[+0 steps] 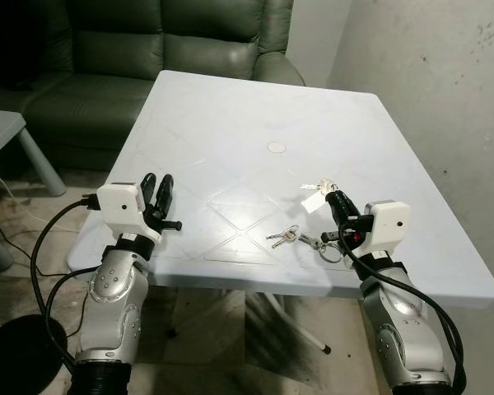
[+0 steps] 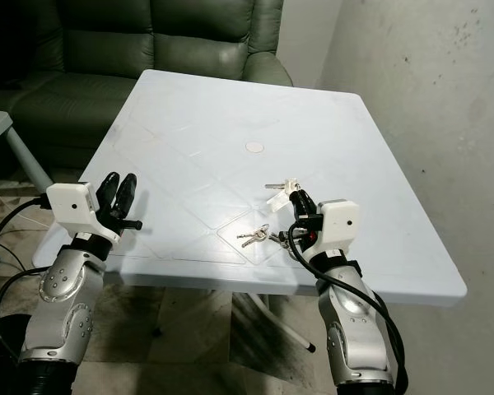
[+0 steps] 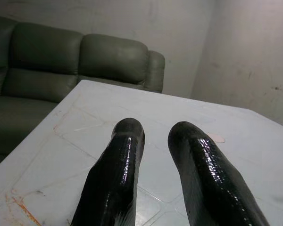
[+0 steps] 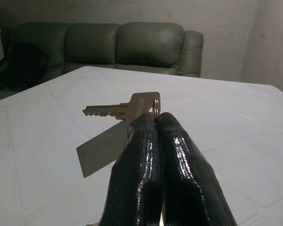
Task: Hang keys on a hook
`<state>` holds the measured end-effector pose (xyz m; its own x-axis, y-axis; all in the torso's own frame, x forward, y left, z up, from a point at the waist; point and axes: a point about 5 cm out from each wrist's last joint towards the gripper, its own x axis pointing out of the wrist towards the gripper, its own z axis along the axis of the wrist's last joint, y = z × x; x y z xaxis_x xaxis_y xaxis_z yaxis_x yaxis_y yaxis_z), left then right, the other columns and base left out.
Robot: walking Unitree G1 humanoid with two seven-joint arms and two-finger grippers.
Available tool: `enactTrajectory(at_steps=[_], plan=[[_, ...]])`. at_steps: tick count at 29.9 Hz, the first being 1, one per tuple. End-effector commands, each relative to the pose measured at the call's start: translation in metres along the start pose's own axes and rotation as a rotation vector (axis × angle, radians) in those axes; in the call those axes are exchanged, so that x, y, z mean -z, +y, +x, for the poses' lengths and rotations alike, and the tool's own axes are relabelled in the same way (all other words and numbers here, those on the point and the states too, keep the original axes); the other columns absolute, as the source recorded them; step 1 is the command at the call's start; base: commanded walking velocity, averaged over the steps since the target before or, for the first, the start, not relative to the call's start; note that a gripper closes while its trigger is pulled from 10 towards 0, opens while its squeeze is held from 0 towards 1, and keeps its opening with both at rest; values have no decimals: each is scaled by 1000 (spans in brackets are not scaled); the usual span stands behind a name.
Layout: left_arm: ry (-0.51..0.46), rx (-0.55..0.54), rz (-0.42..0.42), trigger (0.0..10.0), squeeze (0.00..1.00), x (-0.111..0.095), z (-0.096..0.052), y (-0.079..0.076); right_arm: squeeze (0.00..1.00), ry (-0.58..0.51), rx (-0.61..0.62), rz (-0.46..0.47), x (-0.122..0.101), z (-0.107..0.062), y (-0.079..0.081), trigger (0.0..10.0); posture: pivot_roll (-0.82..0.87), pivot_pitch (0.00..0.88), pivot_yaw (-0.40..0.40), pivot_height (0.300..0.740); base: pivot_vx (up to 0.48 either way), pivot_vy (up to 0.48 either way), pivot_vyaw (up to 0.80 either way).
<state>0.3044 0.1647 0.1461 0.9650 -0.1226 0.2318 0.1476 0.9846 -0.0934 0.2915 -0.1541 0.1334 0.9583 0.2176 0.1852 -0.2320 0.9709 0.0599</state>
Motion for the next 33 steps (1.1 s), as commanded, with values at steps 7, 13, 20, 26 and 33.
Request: enactTrajectory(at_steps=[7,13,20,26,33], plan=[[-13,-13,19,10000,0,-5,4,3,0,6,54,-63,-2,3,-8,10000,-19,0,-93,740,0,0,0],[3,-25,10,10000,0,-3,5,5,0,37,72,-76,2,6,-9,10000,-17,0,-93,740,0,0,0],[31,-40,-8,10000,0,0,5,8,0,55,77,-75,3,7,-9,10000,-16,0,-95,740,0,0,-529],[38,-45,-19,10000,0,0,6,8,0,58,69,-81,4,8,-8,10000,-15,0,-96,740,0,0,-769],[44,-53,-27,10000,0,0,7,9,0,66,73,-82,5,8,-8,10000,-17,0,-96,740,0,362,-772]])
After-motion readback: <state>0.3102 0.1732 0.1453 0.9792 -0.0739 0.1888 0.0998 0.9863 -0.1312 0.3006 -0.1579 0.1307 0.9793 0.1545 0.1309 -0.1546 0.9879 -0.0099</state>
